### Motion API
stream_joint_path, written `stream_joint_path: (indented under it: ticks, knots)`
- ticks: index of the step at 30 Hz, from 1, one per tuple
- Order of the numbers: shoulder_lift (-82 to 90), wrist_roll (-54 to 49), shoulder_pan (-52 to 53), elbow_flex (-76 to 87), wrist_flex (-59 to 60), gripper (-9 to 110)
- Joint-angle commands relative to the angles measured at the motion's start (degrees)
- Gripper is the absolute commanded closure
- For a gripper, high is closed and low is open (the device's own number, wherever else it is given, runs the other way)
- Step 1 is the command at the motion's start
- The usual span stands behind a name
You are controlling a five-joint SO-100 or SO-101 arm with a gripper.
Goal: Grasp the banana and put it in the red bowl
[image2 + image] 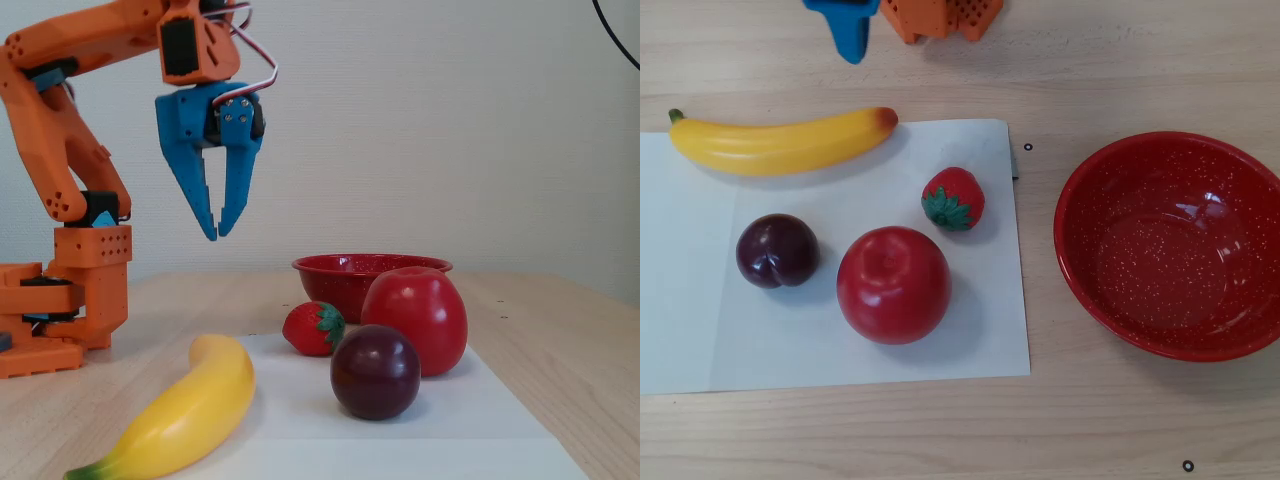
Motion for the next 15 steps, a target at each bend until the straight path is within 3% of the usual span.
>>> stream_joint_path:
  ticks: [1, 15]
  knots:
    - [-0.4, 3.4, -2.7, -7.4, 1.6, 101]
    - [-15.3, 17.8, -14.9, -13.3, -2.2, 97]
